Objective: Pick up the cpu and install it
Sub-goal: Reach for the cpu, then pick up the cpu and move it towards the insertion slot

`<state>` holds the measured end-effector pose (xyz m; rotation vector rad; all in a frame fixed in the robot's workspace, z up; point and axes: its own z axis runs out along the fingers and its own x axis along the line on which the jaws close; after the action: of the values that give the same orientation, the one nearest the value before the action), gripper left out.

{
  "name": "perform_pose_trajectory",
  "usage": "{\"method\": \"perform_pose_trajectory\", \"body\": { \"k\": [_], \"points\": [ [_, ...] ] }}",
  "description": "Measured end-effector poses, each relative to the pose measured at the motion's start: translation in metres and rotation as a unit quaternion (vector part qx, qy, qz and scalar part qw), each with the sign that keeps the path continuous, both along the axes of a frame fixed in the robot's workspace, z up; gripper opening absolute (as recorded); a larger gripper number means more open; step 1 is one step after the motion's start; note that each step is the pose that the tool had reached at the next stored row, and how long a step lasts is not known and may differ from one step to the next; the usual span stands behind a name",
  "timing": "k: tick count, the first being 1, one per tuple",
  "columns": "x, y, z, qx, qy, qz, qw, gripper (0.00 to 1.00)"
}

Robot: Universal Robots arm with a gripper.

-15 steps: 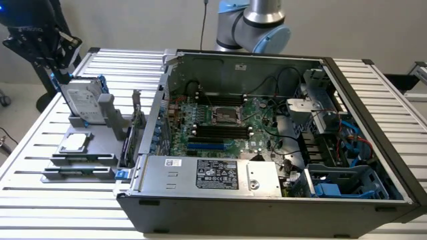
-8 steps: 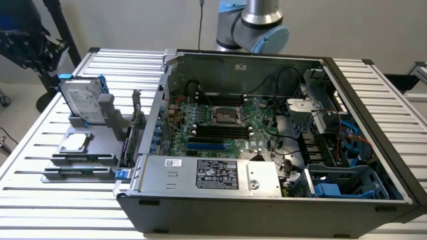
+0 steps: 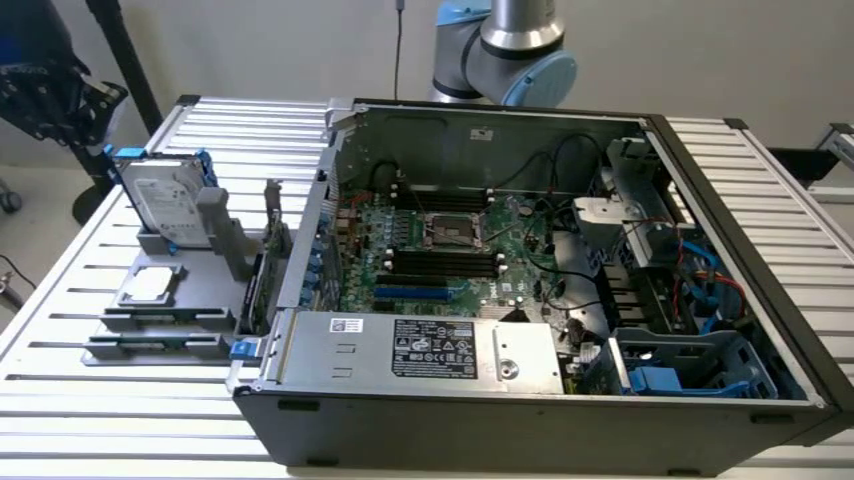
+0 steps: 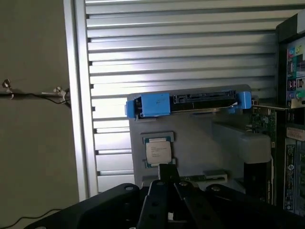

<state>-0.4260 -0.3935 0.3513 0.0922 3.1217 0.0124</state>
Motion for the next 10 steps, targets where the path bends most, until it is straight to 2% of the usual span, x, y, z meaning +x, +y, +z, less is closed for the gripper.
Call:
{"method": "perform_pose_trajectory", "body": {
  "k": [10],
  "points": [
    [0.0,0.0,0.0,0.0,0.0002,0.0,1.0,0.11]
  ]
}}
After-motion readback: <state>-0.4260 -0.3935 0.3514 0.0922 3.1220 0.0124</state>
